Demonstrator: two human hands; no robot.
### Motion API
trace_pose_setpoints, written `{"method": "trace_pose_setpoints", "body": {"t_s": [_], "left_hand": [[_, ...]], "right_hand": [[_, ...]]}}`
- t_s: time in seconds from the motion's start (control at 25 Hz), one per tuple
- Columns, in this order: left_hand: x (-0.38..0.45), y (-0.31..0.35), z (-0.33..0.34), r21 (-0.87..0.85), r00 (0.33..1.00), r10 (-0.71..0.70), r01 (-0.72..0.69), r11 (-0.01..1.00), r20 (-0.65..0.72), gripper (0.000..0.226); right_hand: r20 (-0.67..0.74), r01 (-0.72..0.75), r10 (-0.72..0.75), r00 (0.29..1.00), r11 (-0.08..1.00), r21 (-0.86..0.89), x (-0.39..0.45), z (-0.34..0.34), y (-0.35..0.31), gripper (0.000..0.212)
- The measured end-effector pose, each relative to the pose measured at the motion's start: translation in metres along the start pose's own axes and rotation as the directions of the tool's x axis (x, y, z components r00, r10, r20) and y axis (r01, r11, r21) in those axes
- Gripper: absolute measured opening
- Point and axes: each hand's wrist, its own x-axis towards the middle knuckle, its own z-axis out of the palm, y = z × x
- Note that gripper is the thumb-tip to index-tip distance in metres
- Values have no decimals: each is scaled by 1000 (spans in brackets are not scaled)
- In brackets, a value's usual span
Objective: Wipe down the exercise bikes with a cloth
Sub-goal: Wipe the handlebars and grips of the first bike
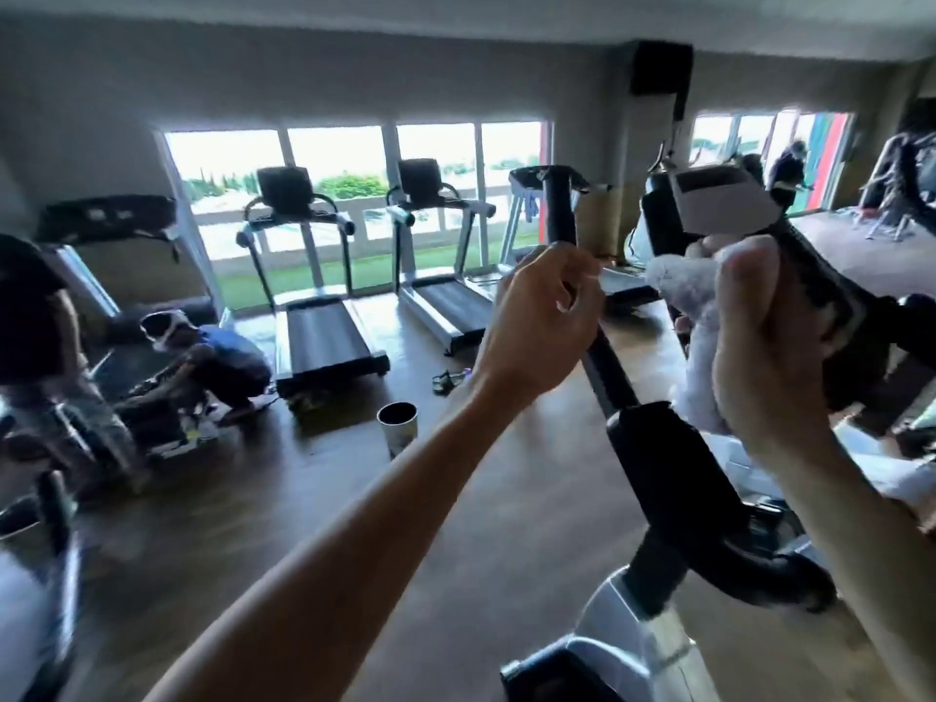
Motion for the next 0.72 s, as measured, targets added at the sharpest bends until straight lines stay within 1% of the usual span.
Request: {"method": "trace_pose_setpoints", "body": {"t_s": [0.08,0.12,0.16,0.24,0.28,0.32,0.36,0.4,0.44,0.52,0.6,0.68,0.72], "left_hand": [[36,-28,-21,118,998,-57,52,992,33,12],[55,-40,-29,172,997,-76,70,983,29,14],[74,-52,-35,221,996,-89,83,972,17,16],[110,-73,-42,293,996,-94,87,952,9,20],[124,-81,-41,311,995,-93,80,947,27,22],[135,-85,-38,319,994,-91,67,945,61,24],[146,-88,-33,319,991,-83,46,947,105,25],[155,-90,-26,314,987,-65,16,949,146,26],[163,-90,-19,306,983,-36,-21,952,178,27],[177,-91,-1,263,979,10,-64,963,202,27],[192,-94,15,166,971,0,-41,985,237,29],[203,-101,25,80,962,-3,-19,997,275,33],[208,-107,28,45,958,6,-20,999,288,34]], "right_hand": [[60,99,-96,994,994,-48,26,38,-5,19],[71,166,-161,984,984,-69,42,63,-8,26],[79,248,-239,968,959,-138,57,84,-8,39],[76,339,-337,938,853,-397,83,122,14,65],[73,321,-334,940,790,-522,91,135,29,74],[68,245,-259,963,748,-617,96,145,42,83],[66,171,-171,983,720,-673,98,154,52,91],[67,128,-114,991,693,-710,98,163,59,95],[57,117,-111,992,656,-746,98,170,66,95],[57,159,-189,980,589,-792,99,176,76,88],[59,238,-315,947,568,-788,105,176,79,82],[68,269,-355,933,557,-786,117,181,78,81],[66,261,-349,935,549,-794,122,186,75,79]]}}
